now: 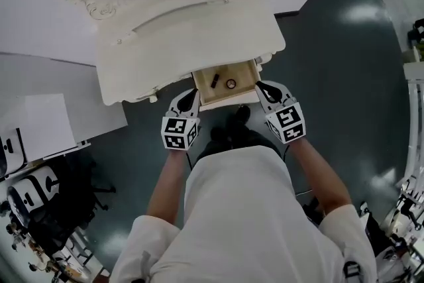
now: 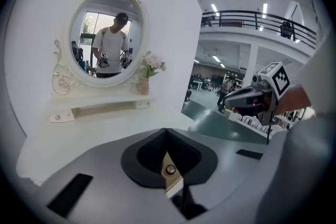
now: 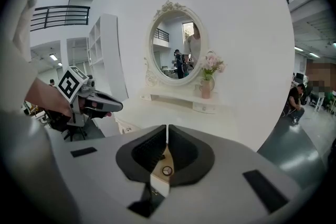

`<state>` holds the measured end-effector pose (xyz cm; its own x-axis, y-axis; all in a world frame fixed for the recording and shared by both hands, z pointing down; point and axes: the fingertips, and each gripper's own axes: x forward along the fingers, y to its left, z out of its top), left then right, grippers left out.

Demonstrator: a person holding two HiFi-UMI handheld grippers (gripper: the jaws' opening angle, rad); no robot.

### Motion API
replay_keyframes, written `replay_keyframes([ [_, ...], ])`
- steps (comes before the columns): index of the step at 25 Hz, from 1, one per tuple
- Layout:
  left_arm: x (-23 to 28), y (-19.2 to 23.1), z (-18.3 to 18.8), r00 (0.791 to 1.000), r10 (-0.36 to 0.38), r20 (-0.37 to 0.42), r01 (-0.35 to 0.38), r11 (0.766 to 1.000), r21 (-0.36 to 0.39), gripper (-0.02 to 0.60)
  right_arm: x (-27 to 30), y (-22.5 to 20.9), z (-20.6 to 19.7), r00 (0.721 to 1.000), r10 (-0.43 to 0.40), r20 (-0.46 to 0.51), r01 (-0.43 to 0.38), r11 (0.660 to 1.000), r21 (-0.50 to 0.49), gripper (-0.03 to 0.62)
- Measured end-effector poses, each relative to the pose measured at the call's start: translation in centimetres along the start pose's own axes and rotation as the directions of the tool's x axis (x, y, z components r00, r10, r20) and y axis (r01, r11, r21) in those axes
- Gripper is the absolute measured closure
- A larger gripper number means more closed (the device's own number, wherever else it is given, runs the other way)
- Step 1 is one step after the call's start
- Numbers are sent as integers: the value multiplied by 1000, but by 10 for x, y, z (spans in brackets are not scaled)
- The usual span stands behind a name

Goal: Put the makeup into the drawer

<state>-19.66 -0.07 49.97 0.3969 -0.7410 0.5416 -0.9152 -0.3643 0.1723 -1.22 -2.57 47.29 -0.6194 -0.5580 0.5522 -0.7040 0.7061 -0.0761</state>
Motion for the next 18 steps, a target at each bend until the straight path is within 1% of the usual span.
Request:
replay_keyframes([
  [6,-43,-1,16,996,-16,82,14,1000,18,565,-15,28,14,999,-28,32,29,999,-34,560],
  [11,-73,4,20,991,-20,132,17,1000,23,565,-29,47,21,997,-59,55,62,997,-52,560],
  [18,-104,1,23,985,-57,164,53,998,27,565,-59,65,29,987,-127,97,132,990,-48,560],
])
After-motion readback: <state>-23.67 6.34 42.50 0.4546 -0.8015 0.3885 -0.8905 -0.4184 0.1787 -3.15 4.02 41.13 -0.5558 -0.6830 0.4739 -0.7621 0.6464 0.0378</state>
